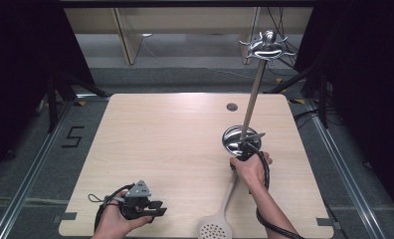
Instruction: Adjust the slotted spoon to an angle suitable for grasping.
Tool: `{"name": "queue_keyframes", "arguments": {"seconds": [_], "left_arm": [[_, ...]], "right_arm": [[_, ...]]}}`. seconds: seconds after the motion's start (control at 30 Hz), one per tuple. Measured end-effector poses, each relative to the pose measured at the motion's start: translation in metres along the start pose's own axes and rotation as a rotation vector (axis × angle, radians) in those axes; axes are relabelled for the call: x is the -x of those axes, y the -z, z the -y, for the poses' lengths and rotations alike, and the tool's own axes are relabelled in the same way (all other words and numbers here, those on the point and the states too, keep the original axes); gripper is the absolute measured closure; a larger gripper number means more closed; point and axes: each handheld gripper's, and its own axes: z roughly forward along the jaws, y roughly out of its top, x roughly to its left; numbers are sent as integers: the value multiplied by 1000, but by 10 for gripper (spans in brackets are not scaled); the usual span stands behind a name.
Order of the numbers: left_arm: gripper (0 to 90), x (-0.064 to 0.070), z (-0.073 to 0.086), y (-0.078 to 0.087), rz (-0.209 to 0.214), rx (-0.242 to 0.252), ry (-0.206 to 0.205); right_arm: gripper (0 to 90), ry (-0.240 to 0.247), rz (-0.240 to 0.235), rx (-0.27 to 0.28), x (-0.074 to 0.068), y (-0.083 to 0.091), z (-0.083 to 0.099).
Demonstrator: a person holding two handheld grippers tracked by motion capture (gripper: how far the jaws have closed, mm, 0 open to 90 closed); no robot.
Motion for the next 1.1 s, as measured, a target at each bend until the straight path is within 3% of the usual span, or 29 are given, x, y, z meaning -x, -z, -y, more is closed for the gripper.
{"name": "queue_keyframes", "arguments": {"seconds": [0.03, 0.07, 0.1, 0.13, 0.2, 0.23, 0.27, 0.3, 0.37, 0.4, 0.47, 0.53, 0.73, 0.8, 0.83, 0.93, 0.97, 1.0, 1.1], "left_arm": [[685, 1, 0, -1, 5, 3, 21], [685, 1, 1, 0, 5, 2, 22], [685, 1, 1, 0, 5, 2, 23], [685, 1, 1, 0, 5, 2, 22], [685, 1, 1, 0, 6, 2, 22], [685, 1, 1, -1, 6, 3, 22], [685, 1, 1, -1, 6, 3, 20], [685, 1, 1, -1, 6, 3, 22], [686, 1, 0, -1, 7, 6, 12], [687, 1, 0, -1, 7, 6, 11], [691, 0, 0, -1, -2, -8, -7], [694, 0, 0, 0, 8, -6, -7], [696, 0, 0, -1, 10, -9, -10], [697, -1, 1, -1, 3, -13, -14], [697, -1, 1, -1, 1, -15, -17], [699, 0, 1, -1, 13, -6, -4], [700, 0, 0, -1, 11, -13, -11], [700, 2, 1, -2, 10, -2, 10], [702, 1, 1, -1, 11, -7, 5]], "right_arm": [[514, -1, 19, 17, -1, -2, 0], [515, 7, 9, 0, -1, -1, 0], [515, 45, 16, 13, 1, -2, -1], [519, 37, 14, 4, -1, -2, -2], [538, 70, 37, 16, 1, -4, -3], [539, 83, 26, 15, 2, -4, -4], [541, 55, 31, 17, 0, -4, -4], [542, -14, 33, -18, -5, -2, -4], [545, 57, 35, -4, -2, -3, -5], [546, 59, 47, -2, -3, -3, -4], [549, 49, 67, -5, -4, -4, -5], [554, 46, 51, -15, -5, -3, -5], [591, 48, 84, -35, -7, -2, -6], [612, 7, 83, -48, -11, -1, -5], [621, 53, 84, -45, -8, -1, -4], [640, 35, 66, -39, -9, -1, -2], [656, 38, 64, -69, -9, 1, -1], [661, 22, 61, -70, -10, 1, -1], [672, 29, 54, -72, -11, 2, 0]]}}
